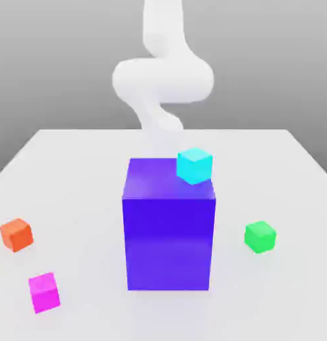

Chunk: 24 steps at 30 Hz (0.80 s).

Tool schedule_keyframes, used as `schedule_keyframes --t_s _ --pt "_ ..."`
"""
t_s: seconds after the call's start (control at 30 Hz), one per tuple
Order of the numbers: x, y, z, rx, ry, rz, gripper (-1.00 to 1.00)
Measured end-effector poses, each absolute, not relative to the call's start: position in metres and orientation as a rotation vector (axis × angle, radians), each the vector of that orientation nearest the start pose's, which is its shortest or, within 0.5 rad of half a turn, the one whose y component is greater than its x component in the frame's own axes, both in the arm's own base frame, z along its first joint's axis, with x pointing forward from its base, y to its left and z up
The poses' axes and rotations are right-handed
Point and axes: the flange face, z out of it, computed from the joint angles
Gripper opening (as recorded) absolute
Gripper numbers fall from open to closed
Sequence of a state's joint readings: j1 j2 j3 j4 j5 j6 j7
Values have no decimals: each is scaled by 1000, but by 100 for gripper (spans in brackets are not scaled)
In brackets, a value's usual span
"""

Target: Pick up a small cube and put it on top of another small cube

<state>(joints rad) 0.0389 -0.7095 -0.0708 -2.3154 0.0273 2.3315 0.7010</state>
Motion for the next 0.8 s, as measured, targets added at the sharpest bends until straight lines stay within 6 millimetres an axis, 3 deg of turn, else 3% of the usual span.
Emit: schedule_keyframes --t_s 0.2,0.4,0.57,0.8 --pt "445 -66 566 -2629 857 -690 0" --pt "477 -107 452 -2736 762 -492 0" --pt "477 -143 358 -2830 695 -342 0" --pt "443 -195 245 -2985 598 -139 0"
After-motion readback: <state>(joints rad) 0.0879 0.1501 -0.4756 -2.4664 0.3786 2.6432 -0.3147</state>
